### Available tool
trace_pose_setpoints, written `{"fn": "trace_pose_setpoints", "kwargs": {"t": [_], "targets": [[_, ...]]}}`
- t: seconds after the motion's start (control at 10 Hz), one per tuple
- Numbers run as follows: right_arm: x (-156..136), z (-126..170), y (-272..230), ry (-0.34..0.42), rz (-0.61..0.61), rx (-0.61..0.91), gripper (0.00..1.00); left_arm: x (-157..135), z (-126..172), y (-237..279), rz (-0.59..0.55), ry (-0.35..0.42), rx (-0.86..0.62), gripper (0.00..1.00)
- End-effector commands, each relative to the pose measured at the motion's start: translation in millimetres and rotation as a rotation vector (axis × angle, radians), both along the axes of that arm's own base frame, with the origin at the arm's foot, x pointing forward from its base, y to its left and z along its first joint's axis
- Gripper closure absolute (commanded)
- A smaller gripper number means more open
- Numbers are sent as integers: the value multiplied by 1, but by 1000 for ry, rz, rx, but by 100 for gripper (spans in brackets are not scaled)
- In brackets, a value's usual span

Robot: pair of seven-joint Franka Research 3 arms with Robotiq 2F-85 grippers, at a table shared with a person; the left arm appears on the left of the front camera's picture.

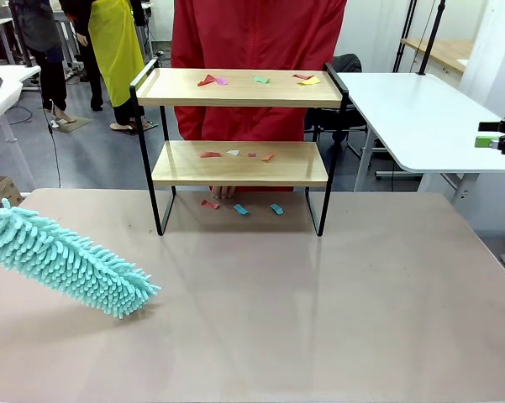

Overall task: Clean the shelf.
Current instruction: Clean the specific section of the Shelf indicated by the human with the Duster.

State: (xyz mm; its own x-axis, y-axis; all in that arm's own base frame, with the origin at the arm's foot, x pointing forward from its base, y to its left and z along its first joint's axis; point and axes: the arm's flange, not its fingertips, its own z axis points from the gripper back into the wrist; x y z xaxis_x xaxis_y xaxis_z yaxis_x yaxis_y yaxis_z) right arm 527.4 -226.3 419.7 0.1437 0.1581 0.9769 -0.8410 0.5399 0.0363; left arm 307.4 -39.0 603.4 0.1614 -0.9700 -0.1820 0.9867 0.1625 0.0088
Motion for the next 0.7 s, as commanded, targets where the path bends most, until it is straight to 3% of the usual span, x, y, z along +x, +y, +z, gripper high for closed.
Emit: {"fn": "trace_pose_setpoints", "kwargs": {"t": [0.0,0.2,0.4,0.6], "targets": [[1,2,1,-3,1,-1,0,-1,1,-1,14,-6,-7,87],[1,2,1,-3,1,-1,0,0,0,0,0,0,0,87],[1,2,1,-3,1,-1,0,16,-13,-1,-54,34,-376,87],[1,2,1,-3,1,-1,0,23,-21,-18,-81,63,-441,87]]}}
